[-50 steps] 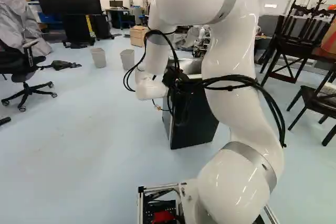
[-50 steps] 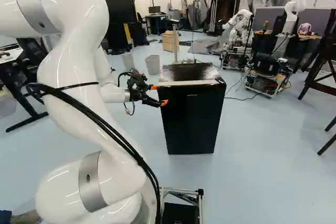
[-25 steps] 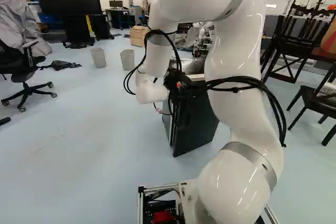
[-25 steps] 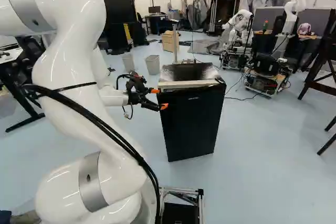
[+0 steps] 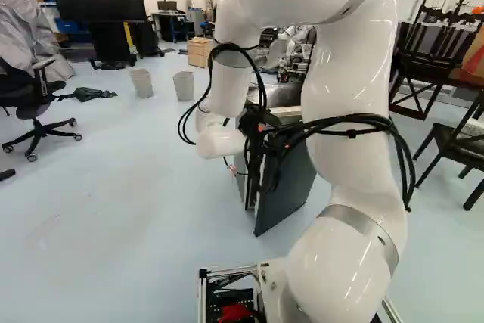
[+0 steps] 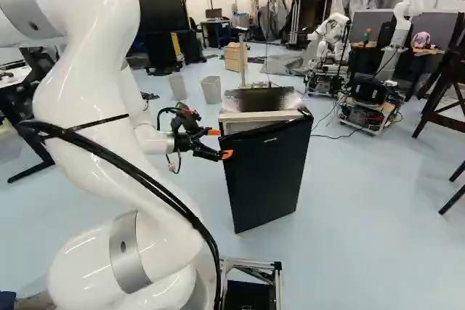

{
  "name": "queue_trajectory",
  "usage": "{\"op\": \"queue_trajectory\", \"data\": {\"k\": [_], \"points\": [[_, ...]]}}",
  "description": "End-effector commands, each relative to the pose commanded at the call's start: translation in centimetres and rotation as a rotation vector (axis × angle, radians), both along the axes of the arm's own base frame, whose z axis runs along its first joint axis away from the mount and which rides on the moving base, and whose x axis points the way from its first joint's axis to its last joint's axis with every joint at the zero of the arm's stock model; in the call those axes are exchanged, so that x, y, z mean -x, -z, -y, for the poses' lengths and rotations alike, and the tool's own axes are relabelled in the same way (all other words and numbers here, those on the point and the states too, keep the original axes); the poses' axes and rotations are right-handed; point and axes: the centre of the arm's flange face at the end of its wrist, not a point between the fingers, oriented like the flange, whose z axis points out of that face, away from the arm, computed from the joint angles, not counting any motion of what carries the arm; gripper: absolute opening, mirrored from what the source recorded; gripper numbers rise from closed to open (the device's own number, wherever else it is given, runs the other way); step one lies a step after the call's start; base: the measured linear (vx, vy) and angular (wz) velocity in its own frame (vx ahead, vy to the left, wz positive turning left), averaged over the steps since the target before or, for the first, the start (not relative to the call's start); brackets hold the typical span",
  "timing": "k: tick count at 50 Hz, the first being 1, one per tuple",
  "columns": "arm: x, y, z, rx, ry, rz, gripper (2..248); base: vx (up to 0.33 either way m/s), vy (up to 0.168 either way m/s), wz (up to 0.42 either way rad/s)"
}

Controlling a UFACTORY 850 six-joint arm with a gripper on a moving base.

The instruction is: Grab a drink from the fridge

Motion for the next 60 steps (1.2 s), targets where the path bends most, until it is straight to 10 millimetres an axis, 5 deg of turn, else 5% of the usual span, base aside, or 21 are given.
{"op": "queue_trajectory", "data": {"k": [60], "points": [[9.1, 0.3, 4.6, 0.065, 0.065, -0.080, 247, 0.000, 0.000, 0.000]]}}
